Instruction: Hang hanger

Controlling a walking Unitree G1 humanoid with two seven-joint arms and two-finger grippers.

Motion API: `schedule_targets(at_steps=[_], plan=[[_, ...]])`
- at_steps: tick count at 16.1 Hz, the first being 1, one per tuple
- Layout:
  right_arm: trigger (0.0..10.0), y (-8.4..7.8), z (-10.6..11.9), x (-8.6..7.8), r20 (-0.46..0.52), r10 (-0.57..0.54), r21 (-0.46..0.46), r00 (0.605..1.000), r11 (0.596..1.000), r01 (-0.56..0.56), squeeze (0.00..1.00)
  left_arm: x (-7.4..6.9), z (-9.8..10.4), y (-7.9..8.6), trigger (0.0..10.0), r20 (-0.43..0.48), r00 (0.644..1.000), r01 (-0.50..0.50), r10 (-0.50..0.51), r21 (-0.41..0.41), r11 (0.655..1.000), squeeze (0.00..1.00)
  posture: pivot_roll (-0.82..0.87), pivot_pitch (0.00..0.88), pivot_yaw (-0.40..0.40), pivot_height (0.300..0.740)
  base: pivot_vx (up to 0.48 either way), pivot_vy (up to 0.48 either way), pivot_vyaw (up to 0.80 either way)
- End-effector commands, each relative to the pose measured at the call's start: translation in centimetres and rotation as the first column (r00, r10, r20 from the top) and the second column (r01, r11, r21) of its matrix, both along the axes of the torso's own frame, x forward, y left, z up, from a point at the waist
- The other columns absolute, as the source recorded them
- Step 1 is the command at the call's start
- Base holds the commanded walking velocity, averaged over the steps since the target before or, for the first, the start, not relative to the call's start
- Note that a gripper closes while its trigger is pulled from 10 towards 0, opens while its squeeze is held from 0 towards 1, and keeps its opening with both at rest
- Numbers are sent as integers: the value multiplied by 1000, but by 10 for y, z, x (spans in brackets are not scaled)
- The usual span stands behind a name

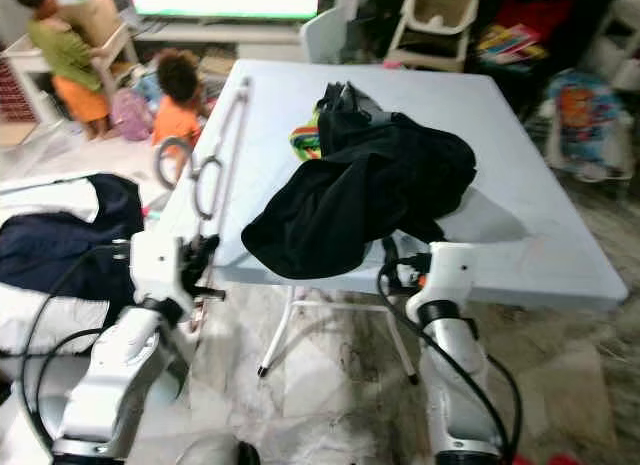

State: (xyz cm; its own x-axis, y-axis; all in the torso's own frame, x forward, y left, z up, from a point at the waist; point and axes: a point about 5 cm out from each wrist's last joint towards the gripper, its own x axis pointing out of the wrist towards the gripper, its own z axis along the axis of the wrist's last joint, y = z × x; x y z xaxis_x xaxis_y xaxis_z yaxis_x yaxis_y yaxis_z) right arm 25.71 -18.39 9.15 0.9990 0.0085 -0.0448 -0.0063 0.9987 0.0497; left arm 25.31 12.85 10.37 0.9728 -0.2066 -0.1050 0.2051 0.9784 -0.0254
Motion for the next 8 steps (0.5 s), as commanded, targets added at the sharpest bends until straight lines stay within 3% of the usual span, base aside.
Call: schedule_targets(at_steps=[1, 6, 8], plan=[[10000, -6, 2, -1, 2, -19, -9, 1000, 1000, 19, 0, 0, 5, -8, 10000, 15, 1000, 26, -26, -6, 1000, 0, 16, 0, -26, 740, 0, 465, 0], [10000, -6, 2, -1, -2, -21, -7, 1000, 1000, 21, 0, 0, 5, -8, 10000, 13, 1000, 27, -27, -2, 1000, 0, 19, 0, -25, 740, 0, 465, 0], [10000, -5, 1, -1, -5, -20, -7, 1000, 1000, 20, 0, 1, 5, -9, 10000, 13, 1000, 27, -27, 0, 1000, 0, 19, 0, -25, 740, 0, 465, -538]])
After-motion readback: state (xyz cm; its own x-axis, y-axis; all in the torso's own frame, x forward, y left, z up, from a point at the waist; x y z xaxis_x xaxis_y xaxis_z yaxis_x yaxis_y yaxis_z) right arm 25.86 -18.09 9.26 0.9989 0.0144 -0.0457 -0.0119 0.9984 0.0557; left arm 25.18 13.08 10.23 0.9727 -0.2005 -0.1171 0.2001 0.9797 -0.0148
